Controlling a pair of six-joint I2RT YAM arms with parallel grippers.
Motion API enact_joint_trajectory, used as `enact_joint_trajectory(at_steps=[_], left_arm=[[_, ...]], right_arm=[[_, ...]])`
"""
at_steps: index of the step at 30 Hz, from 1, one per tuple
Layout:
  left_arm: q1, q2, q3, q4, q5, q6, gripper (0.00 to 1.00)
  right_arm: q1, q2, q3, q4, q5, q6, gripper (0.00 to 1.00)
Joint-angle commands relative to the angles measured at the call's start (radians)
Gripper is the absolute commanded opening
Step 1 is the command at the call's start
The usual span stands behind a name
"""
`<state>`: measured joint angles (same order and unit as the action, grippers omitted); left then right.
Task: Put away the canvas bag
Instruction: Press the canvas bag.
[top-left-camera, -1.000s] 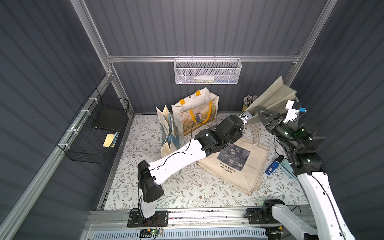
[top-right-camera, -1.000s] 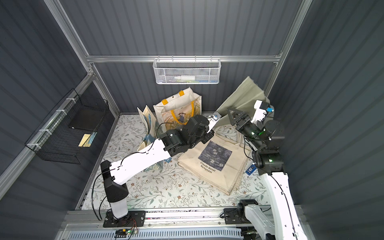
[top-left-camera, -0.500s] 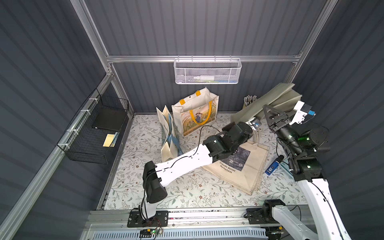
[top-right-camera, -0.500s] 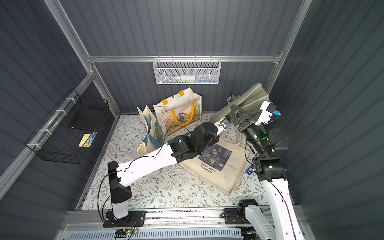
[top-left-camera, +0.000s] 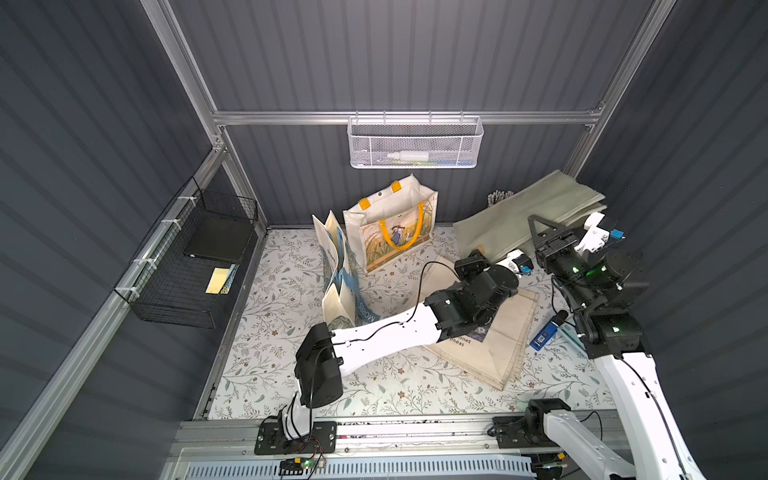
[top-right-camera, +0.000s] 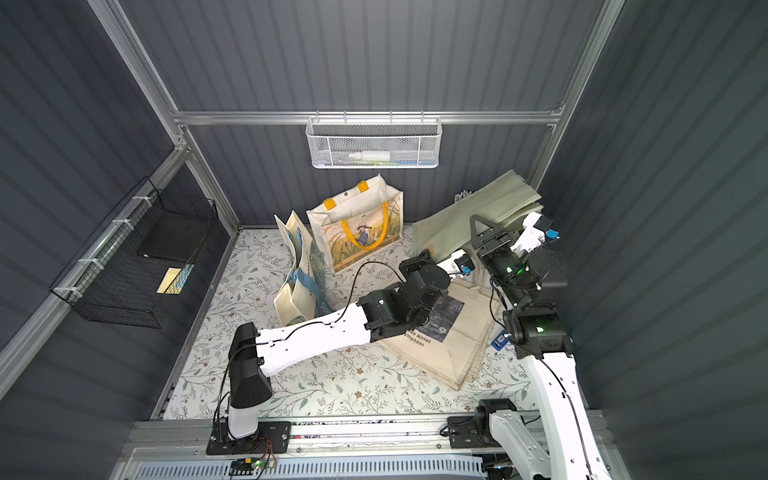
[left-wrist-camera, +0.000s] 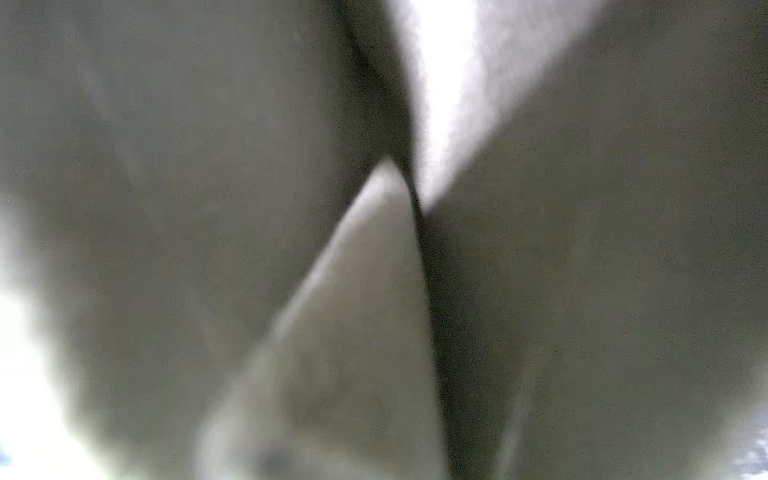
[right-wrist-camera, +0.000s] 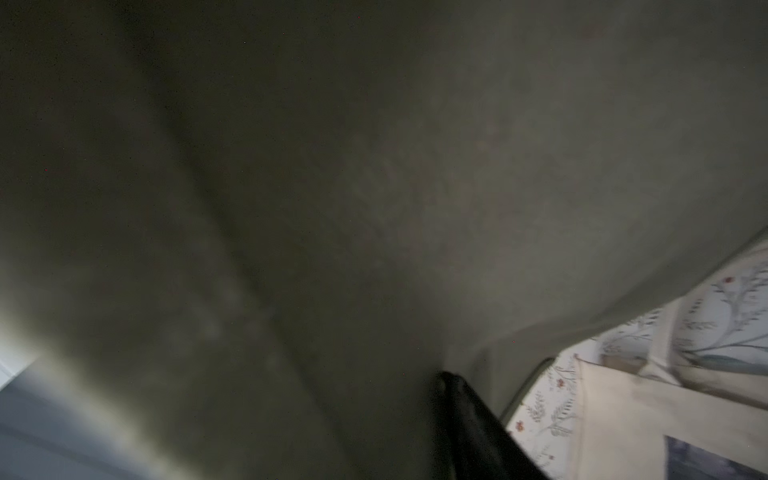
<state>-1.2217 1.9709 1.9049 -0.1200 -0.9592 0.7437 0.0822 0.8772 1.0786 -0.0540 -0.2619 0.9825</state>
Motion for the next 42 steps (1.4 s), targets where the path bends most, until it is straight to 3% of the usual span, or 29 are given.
enact_joint_trajectory(at_steps=[1, 3, 5, 6, 10, 13, 14, 16, 20, 28, 30, 35, 39, 42], left_arm=[[-0.030, -0.002, -0.002, 0.126, -0.017, 0.080, 0.00], [-0.029, -0.009, -0.014, 0.124, -0.014, 0.073, 0.00], [-0.029, -0.016, -0.015, 0.086, 0.004, 0.037, 0.02], [-0.030, -0.019, -0.015, 0.071, 0.020, 0.024, 0.10], [-0.028, -0.047, -0.025, -0.044, 0.060, -0.057, 0.65], [-0.006, -0.089, -0.034, -0.121, 0.098, -0.159, 0.83], [0.009, -0.118, -0.042, -0.146, 0.131, -0.218, 0.94], [0.055, -0.188, -0.075, -0.179, 0.227, -0.351, 0.99], [0.242, -0.352, -0.185, -0.203, 0.565, -0.675, 0.99], [0.511, -0.494, -0.434, -0.036, 1.005, -1.039, 0.99], [0.523, -0.514, -0.492, 0.012, 1.037, -1.051, 0.99], [0.522, -0.546, -0.677, 0.100, 1.081, -0.880, 0.99], [0.531, -0.533, -0.739, 0.118, 1.162, -0.908, 0.99], [0.559, -0.531, -0.753, 0.199, 1.258, -1.013, 0.99]], right_arm=[[0.004, 0.011, 0.037, -0.092, 0.048, -0.027, 0.38], [0.002, 0.005, 0.023, -0.102, 0.065, -0.041, 0.17], [-0.004, -0.003, 0.010, -0.083, 0.064, -0.072, 0.08], [-0.010, -0.002, 0.010, -0.080, 0.056, -0.088, 0.05], [-0.053, 0.030, 0.046, -0.062, -0.054, -0.189, 0.00], [-0.090, 0.068, 0.077, -0.061, -0.159, -0.264, 0.00], [-0.103, 0.079, 0.085, -0.066, -0.189, -0.283, 0.00], [-0.123, 0.091, 0.092, -0.052, -0.242, -0.314, 0.00], [-0.139, 0.094, 0.093, -0.015, -0.308, -0.340, 0.00], [-0.192, 0.098, 0.078, 0.137, -0.429, -0.248, 0.00], [-0.202, 0.104, 0.092, 0.143, -0.434, -0.230, 0.00], [-0.227, 0.122, 0.090, 0.261, -0.512, -0.122, 0.00], [-0.239, 0.144, 0.092, 0.325, -0.571, -0.064, 0.00], [-0.251, 0.137, 0.087, 0.364, -0.591, -0.039, 0.00]])
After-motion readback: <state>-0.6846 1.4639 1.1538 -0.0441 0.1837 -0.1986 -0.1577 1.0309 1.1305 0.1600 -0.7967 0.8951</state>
